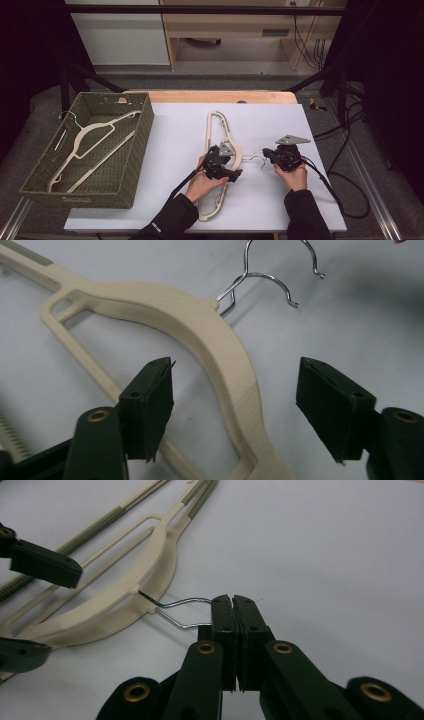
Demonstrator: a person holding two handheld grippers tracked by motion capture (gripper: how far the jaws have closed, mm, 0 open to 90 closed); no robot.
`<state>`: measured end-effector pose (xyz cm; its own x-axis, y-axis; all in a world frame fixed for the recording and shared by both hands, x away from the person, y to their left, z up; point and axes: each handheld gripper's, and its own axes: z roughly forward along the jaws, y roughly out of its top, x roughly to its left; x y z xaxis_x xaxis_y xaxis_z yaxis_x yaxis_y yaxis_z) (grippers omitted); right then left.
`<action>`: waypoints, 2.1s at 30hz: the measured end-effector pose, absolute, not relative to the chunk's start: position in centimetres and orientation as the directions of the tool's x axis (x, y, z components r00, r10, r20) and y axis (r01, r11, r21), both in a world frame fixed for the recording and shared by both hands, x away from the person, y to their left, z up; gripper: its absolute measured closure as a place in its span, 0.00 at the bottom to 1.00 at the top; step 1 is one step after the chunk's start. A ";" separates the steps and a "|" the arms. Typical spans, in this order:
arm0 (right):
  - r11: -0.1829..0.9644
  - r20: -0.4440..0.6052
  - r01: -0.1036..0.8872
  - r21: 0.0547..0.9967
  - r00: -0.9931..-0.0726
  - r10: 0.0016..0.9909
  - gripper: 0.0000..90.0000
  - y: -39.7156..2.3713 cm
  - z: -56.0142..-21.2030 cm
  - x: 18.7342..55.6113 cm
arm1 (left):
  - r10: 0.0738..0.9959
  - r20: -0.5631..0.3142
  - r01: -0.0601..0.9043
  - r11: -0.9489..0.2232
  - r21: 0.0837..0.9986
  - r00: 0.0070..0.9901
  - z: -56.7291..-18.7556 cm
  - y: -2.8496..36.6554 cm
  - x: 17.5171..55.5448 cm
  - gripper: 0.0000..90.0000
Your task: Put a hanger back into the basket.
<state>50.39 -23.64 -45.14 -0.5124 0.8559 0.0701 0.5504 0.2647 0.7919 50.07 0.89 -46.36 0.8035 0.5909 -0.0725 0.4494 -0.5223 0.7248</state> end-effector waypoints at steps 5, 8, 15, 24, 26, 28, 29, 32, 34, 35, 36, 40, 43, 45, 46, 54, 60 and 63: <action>0.252 0.080 0.540 0.803 -0.517 0.852 0.99 -23.5 -44.6 50.1 | 0.590 -0.077 0.463 -0.538 0.704 0.803 -46.8 0.2 50.5 0.51; 0.258 0.074 0.529 0.808 -0.526 0.847 0.99 -23.5 -44.3 50.1 | 0.592 -0.125 0.496 -0.520 0.695 0.796 -46.9 0.1 50.7 0.64; 0.261 0.073 0.527 0.809 -0.530 0.845 0.99 -23.3 -44.0 49.8 | 0.612 -0.129 0.516 -0.513 0.687 0.780 -46.8 0.2 50.7 0.77; 0.238 0.080 0.481 0.844 -0.551 0.831 0.87 -23.4 -42.8 49.0 | 0.640 -0.079 0.512 -0.529 0.677 0.764 -45.6 0.7 49.8 0.80; 0.215 0.089 0.448 0.868 -0.566 0.820 0.82 -23.7 -42.1 48.7 | 0.647 -0.074 0.510 -0.520 0.685 0.759 -45.1 1.0 49.5 0.81; 0.179 0.111 0.423 0.888 -0.577 0.809 0.77 -24.0 -41.2 48.2 | 0.656 -0.065 0.507 -0.512 0.693 0.752 -44.6 1.5 49.3 0.81; 0.161 0.114 0.399 0.903 -0.583 0.805 0.74 -24.3 -40.6 47.8 | 0.663 -0.065 0.509 -0.505 0.697 0.746 -44.5 1.6 49.2 0.82; 0.127 0.117 0.364 0.923 -0.579 0.807 0.67 -24.9 -39.6 47.2 | 0.675 -0.036 0.496 -0.505 0.706 0.737 -43.7 2.5 48.7 0.82; 0.100 0.124 0.350 0.932 -0.564 0.816 0.59 -25.2 -39.1 46.9 | 0.677 -0.036 0.493 -0.498 0.713 0.736 -43.2 3.4 48.5 0.83; 0.098 0.119 0.343 0.934 -0.560 0.820 0.57 -25.4 -39.0 46.8 | 0.685 -0.039 0.500 -0.491 0.713 0.727 -43.0 3.8 48.4 0.83; 0.099 0.114 0.338 0.936 -0.558 0.822 0.54 -25.6 -39.0 46.7 | 0.690 -0.035 0.500 -0.488 0.715 0.723 -42.8 4.1 48.3 0.83; 0.104 0.099 0.324 0.940 -0.552 0.828 0.38 -25.8 -39.0 46.5 | 0.703 -0.024 0.497 -0.479 0.723 0.711 -41.9 5.9 48.1 0.85; 0.102 0.101 0.321 0.942 -0.558 0.824 0.27 -25.7 -39.2 46.5 | 0.715 -0.029 0.503 -0.462 0.730 0.698 -41.2 7.5 47.9 0.85; 0.102 0.105 0.330 0.938 -0.554 0.826 0.20 -25.6 -39.2 46.5 | 0.723 -0.030 0.504 -0.450 0.738 0.690 -40.9 8.3 47.7 0.86; 0.099 0.110 0.333 0.938 -0.554 0.826 0.19 -25.6 -39.2 46.5 | 0.727 -0.026 0.502 -0.447 0.740 0.686 -40.7 8.7 47.7 0.86; 0.102 0.119 0.344 0.933 -0.565 0.816 0.12 -25.8 -39.4 46.4 | 0.778 -0.036 0.522 -0.386 0.761 0.628 -39.7 11.3 47.7 0.89; 0.096 0.124 0.345 0.934 -0.563 0.817 0.11 -25.9 -39.5 46.5 | 0.825 -0.023 0.541 -0.349 0.765 0.565 -39.5 12.8 48.0 0.92; 0.104 0.120 0.351 0.931 -0.562 0.818 0.11 -25.8 -39.6 46.5 | 0.840 -0.044 0.561 -0.321 0.763 0.541 -39.6 13.6 48.3 0.94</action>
